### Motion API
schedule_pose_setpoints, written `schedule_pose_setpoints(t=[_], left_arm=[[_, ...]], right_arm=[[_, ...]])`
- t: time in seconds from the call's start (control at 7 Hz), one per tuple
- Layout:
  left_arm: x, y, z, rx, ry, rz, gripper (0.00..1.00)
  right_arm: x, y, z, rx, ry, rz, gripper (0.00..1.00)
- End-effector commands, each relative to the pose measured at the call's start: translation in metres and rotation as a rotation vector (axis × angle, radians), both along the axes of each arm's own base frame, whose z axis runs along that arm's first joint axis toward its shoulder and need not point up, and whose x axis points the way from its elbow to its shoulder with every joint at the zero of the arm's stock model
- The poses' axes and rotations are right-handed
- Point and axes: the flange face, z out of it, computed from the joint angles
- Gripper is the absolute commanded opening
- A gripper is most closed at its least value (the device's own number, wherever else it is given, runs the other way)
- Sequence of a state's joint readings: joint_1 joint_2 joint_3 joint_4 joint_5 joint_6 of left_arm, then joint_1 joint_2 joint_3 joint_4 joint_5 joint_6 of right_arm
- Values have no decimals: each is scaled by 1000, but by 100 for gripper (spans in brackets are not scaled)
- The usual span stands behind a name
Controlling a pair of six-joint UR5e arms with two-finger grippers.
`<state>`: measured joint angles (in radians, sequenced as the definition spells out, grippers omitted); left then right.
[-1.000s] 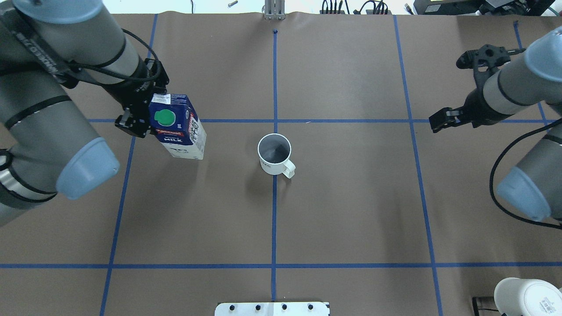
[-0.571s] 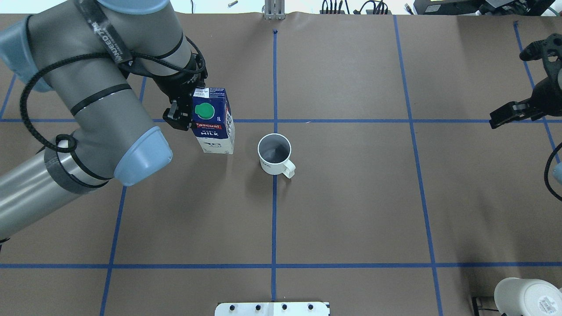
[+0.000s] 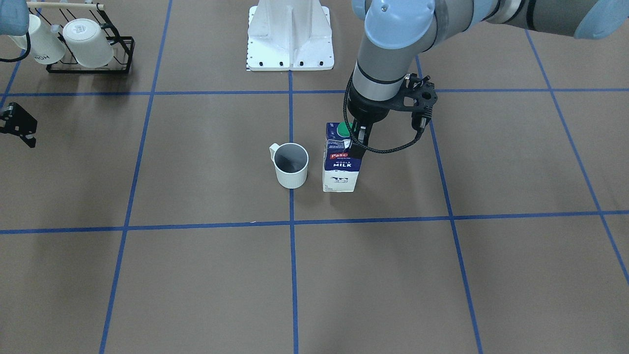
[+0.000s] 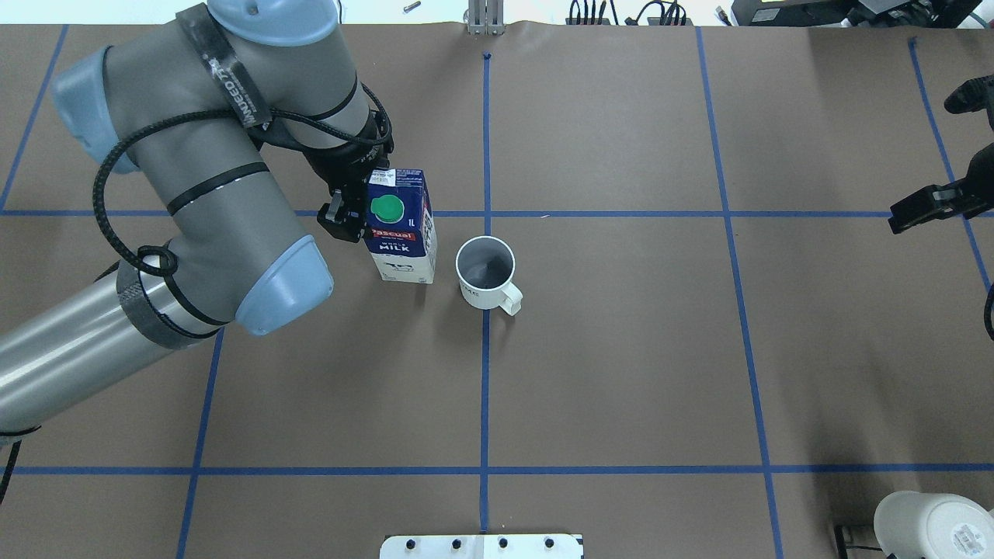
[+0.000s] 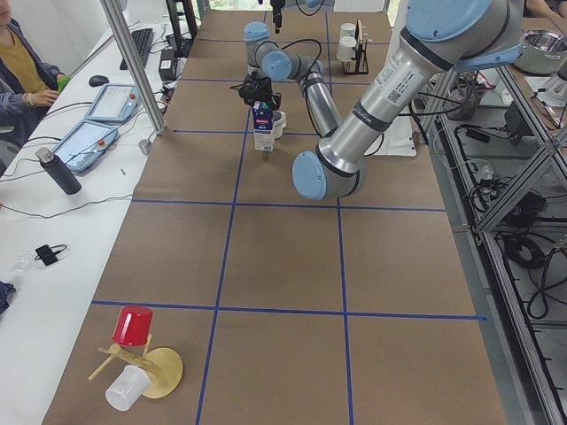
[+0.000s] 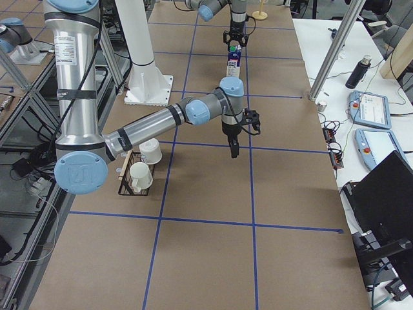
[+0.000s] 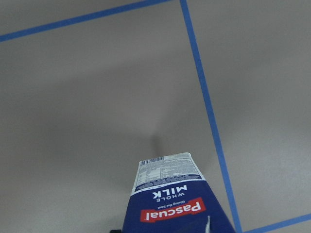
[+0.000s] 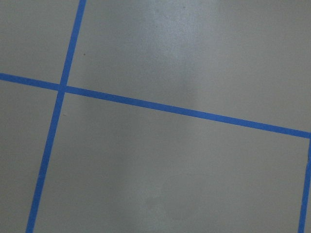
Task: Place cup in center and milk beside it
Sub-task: 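Lower the milk carton beside the mug and open the left gripper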
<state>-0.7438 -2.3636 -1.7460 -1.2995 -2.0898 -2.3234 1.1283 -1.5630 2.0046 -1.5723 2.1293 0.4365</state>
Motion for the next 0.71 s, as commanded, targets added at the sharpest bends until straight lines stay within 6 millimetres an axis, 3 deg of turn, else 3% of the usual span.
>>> schedule_pose_setpoints(t=[0.0,0.57], left_arm=[[10,2,3,7,9,12,0],[15,4,8,18,23,19,6]], right_arm=[[1,0,1,-2,1,1,100],[0,0,1,-3,1,0,100]])
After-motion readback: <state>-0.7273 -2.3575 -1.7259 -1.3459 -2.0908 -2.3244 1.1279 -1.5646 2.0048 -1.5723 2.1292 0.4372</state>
